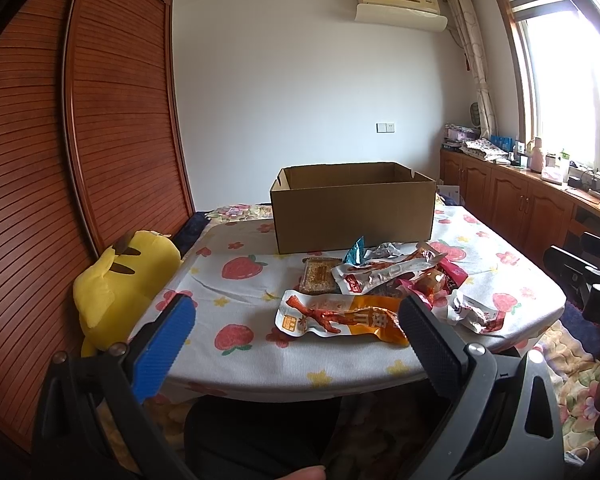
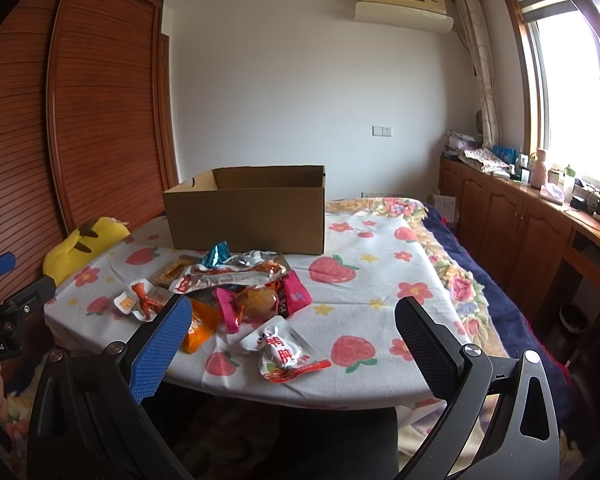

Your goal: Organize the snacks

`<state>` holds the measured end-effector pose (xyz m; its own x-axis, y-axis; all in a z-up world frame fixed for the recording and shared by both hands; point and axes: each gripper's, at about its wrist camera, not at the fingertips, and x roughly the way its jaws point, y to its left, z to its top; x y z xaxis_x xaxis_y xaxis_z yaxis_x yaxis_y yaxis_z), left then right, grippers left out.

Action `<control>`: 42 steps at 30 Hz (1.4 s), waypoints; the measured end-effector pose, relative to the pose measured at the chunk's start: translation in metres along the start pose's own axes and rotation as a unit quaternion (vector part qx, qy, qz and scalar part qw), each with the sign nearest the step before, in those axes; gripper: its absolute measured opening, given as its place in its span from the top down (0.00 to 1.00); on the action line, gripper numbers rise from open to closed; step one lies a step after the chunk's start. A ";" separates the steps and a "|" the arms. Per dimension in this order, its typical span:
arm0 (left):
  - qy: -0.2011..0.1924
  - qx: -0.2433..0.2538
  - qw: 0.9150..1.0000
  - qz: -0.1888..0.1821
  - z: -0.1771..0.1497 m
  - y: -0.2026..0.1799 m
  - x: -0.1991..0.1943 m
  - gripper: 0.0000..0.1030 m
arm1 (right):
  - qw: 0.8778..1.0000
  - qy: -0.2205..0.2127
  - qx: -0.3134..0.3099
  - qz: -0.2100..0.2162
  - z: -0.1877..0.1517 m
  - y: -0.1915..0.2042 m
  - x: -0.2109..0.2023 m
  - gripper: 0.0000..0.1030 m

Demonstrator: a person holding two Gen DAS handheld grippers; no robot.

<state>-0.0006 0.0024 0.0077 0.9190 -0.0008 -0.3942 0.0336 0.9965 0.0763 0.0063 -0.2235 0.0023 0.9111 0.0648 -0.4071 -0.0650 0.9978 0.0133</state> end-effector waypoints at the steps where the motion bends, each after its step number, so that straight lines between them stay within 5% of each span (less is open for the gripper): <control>1: 0.000 0.000 1.000 0.000 0.000 0.000 0.000 0.01 | 1.000 0.000 0.000 0.000 0.000 0.000 0.000 0.00; 42: -0.003 -0.001 1.000 0.000 0.006 -0.004 -0.005 0.01 | 1.000 -0.001 -0.002 0.001 -0.001 0.002 -0.001 0.00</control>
<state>-0.0034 -0.0021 0.0152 0.9213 -0.0018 -0.3889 0.0335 0.9966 0.0748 0.0049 -0.2215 0.0021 0.9117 0.0659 -0.4054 -0.0674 0.9977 0.0107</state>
